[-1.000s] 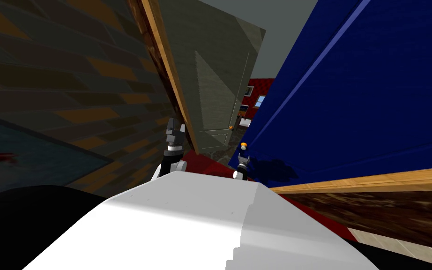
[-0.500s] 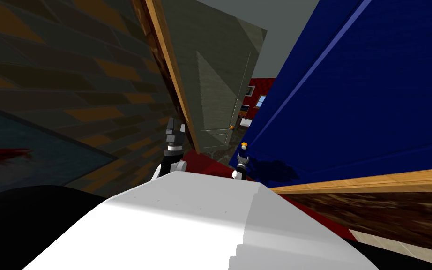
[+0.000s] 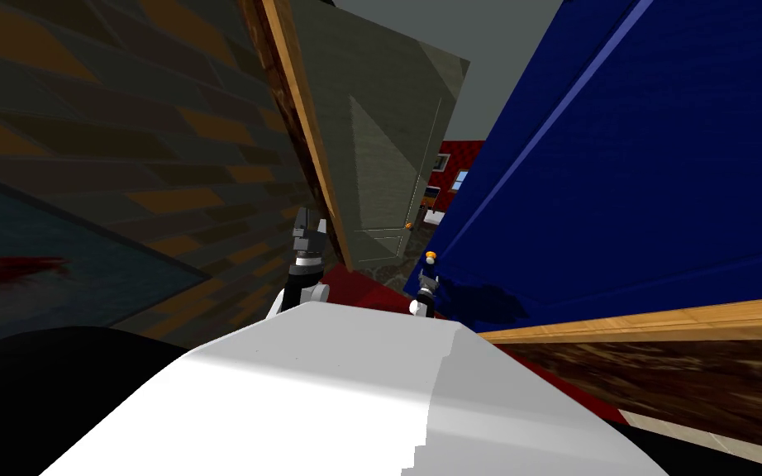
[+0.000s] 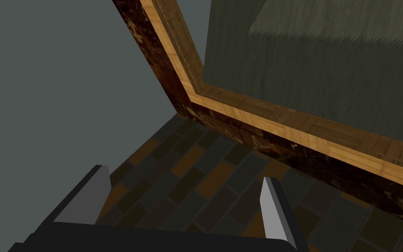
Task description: Push the door open
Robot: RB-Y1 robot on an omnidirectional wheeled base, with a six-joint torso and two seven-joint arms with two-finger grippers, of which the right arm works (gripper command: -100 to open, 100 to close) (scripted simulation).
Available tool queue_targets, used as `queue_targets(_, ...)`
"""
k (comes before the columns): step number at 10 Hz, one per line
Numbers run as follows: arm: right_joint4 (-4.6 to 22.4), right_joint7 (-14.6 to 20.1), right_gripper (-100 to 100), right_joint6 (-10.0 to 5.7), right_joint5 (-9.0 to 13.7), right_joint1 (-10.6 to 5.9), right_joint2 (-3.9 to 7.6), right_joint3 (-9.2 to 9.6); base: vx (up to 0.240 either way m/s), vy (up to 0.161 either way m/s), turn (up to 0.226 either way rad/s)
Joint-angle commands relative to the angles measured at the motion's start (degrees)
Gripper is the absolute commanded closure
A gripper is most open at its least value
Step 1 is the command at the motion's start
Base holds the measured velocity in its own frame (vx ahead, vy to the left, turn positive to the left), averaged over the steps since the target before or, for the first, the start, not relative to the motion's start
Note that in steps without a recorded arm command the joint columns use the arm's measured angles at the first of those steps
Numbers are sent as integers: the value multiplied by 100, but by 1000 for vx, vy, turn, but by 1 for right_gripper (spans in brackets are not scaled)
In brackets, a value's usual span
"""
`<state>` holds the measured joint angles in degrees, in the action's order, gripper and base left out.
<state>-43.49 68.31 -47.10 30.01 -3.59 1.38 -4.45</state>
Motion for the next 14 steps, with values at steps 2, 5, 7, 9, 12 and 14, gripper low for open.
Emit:
queue_targets(2, 97, 51, -100, -42, 11, -40, 124, -15, 178, -82, 29)
queue_targets(5, 125, 76, -100, -53, 29, -50, 142, -41, 190, -79, 24)
queue_targets(7, 142, 91, -100, -59, 41, -56, 84, -58, 192, -83, 21)
queue_targets(9, 139, 84, 100, -59, 37, -56, 102, -52, 38, -16, 7)
queue_targets(12, 139, 84, 100, -59, 37, -56, 102, -52, -24, 11, -1)
queue_targets(14, 139, 84, 100, -59, 37, -56, 102, -52, -4, 2, 0)
